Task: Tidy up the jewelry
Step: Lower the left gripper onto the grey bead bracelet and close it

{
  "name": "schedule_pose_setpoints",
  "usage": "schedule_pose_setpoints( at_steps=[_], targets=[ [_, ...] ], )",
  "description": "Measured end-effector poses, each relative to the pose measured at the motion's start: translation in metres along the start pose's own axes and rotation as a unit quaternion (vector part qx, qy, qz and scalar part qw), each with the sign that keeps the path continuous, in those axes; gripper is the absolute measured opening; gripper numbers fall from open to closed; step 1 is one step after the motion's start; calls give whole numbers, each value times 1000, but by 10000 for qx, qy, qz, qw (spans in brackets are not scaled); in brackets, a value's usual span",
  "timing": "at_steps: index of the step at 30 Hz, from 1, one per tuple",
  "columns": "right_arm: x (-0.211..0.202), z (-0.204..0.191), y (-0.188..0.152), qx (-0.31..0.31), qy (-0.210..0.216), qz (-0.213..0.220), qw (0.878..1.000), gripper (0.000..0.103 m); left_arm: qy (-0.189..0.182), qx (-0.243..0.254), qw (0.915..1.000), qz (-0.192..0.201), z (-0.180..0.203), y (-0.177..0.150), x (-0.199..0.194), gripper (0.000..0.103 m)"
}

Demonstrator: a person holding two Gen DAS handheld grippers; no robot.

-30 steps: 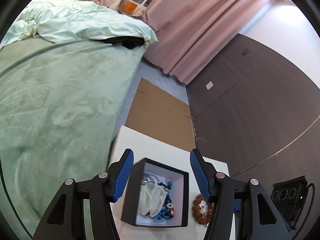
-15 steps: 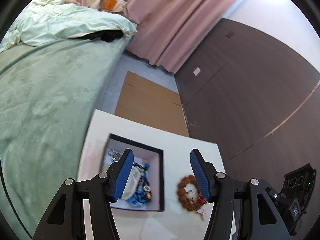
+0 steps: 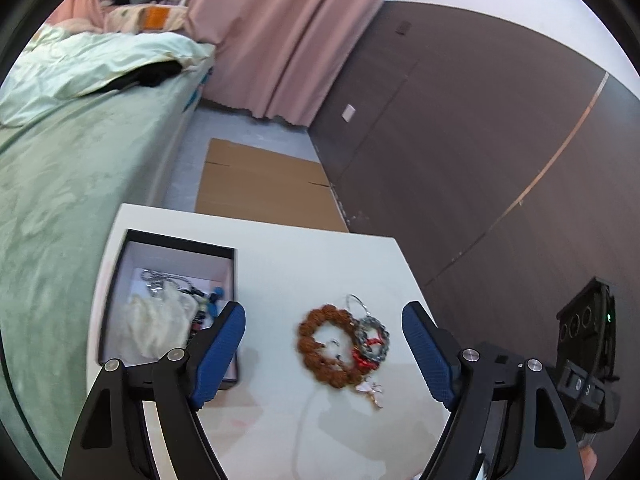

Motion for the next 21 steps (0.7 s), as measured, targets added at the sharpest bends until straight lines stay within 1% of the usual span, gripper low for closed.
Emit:
schedule_pose_setpoints(
  at_steps=[2,4,5,6,7,9,11,13,14,16,17,19,21],
  targets=[
    [1,10,0,179,-129,-60,9997,94,-8,108,9999,-80,7,-4,8,79],
    [2,25,1,410,-286,-123,9987,94,-47,208,9996,-192,14,-7,17,69],
    [2,31,1,502,-313,-144,9981,94,-74,242,9993,-268,17,-9,21,66],
    [1,35,1,573,-313,-160,9977,94,-113,268,9989,-362,20,-11,27,60],
    [1,40,1,667,-288,-176,9972,94,-134,280,9986,-417,23,-12,32,58],
    [-1,47,1,815,-195,-181,9963,94,-158,312,9981,-513,26,-15,43,56],
    [-3,51,2,914,-143,-173,9956,94,-164,362,9972,-627,30,-19,56,53],
    [-2,53,2,980,-140,-171,9949,93,-160,401,9963,-740,33,-23,67,45],
    [0,54,2,1010,-125,-191,9946,92,-154,425,9957,-805,35,-25,74,44],
    [5,56,2,1067,-89,-242,9940,84,-145,476,9946,-909,37,-28,86,43],
    [6,56,3,1083,-94,-245,9938,83,-141,481,9942,-953,37,-29,91,42],
    [12,56,4,1068,-271,-277,9935,79,-120,436,9937,-1022,35,-30,101,38],
    [17,57,6,1046,-422,-295,9932,76,-83,382,9929,-1124,31,-31,112,36]
  ],
)
Point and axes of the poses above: each gripper's, at about its wrist camera, not at the fingertips, and x roughly the way its jaws point, z to its right, y to its top, the point moved 2 cm from there along x, roughly the way its jaws point, and after that the axes turned 11 degrees about -y, right-handed, at the moved point
